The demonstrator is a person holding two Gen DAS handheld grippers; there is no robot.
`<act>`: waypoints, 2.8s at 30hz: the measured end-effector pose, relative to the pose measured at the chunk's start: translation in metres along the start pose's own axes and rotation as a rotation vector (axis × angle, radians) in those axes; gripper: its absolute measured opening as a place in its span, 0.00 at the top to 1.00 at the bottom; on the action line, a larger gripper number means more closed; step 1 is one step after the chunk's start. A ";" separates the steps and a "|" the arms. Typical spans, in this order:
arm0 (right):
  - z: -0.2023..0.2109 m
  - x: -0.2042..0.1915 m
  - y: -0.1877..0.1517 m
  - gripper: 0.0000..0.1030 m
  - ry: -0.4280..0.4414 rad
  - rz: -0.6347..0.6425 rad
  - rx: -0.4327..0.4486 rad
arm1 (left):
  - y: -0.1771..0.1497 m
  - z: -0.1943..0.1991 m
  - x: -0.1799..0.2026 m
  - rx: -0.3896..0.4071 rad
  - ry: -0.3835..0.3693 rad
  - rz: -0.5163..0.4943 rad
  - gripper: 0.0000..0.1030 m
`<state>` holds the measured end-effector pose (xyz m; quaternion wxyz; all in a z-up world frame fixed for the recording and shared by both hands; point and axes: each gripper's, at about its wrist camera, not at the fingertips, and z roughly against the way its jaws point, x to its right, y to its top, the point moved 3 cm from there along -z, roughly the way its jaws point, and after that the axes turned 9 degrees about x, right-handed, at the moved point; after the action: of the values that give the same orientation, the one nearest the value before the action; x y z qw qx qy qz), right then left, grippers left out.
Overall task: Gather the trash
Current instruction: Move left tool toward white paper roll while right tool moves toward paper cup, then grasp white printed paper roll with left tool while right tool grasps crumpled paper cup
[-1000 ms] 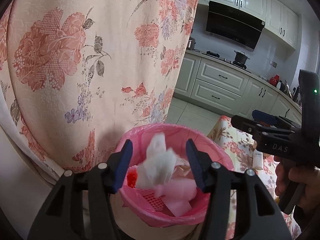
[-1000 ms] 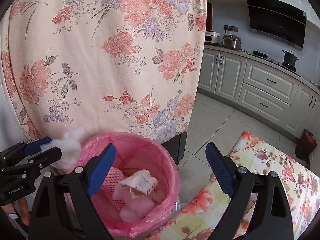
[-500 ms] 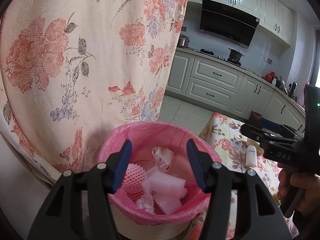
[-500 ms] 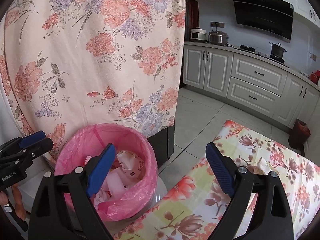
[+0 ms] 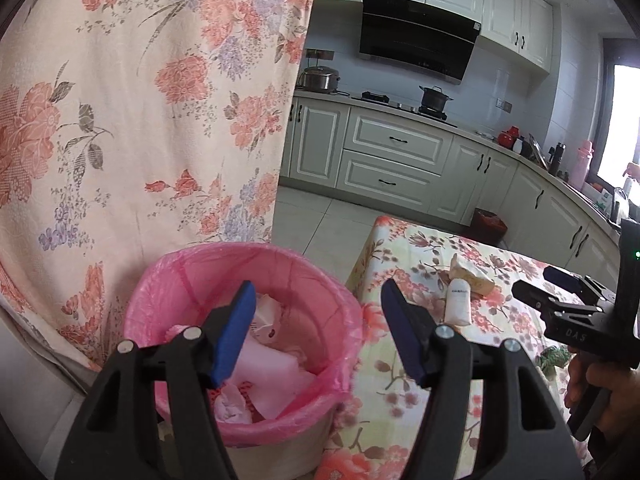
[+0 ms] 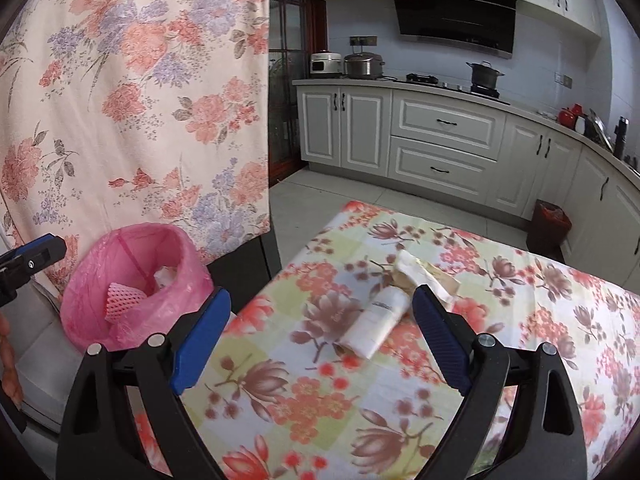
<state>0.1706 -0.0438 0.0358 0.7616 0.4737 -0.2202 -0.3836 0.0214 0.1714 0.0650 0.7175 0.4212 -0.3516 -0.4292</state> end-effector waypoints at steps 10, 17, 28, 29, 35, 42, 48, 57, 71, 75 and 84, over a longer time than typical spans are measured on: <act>0.036 0.098 -0.050 0.14 -0.147 -0.090 -0.051 | -0.009 -0.015 0.066 -0.025 -0.097 -0.051 0.39; 0.054 0.145 -0.077 0.13 -0.214 -0.131 -0.078 | -0.016 -0.029 0.102 -0.052 -0.150 -0.079 0.39; 0.050 0.179 -0.083 0.13 -0.251 -0.172 -0.093 | -0.027 -0.073 0.148 -0.105 -0.233 -0.134 0.39; 0.048 0.182 -0.084 0.13 -0.253 -0.175 -0.097 | -0.029 -0.078 0.152 -0.114 -0.242 -0.137 0.39; 0.041 0.197 -0.088 0.13 -0.270 -0.191 -0.115 | -0.044 -0.117 0.172 -0.179 -0.279 -0.168 0.39; 0.032 0.205 -0.083 0.13 -0.264 -0.212 -0.117 | -0.067 -0.168 0.198 -0.268 -0.318 -0.225 0.39; 0.023 0.209 -0.076 0.13 -0.264 -0.209 -0.116 | -0.085 -0.211 0.211 -0.346 -0.341 -0.262 0.39; 0.008 0.207 -0.061 0.13 -0.248 -0.189 -0.112 | -0.100 -0.253 0.218 -0.426 -0.344 -0.284 0.46; -0.048 0.180 -0.028 0.13 -0.164 -0.092 -0.133 | -0.084 -0.241 0.211 -0.387 -0.317 -0.311 0.67; -0.075 0.169 -0.022 0.13 -0.121 -0.059 -0.159 | -0.067 -0.228 0.196 -0.349 -0.294 -0.296 0.67; -0.138 0.139 -0.023 0.13 -0.015 0.109 -0.262 | -0.040 -0.206 0.174 -0.292 -0.267 -0.276 0.67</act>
<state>0.3430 -0.0834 -0.0516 0.8349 0.3548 -0.1992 -0.3707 0.2544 0.0637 -0.0282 0.6525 0.2968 -0.3169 -0.6211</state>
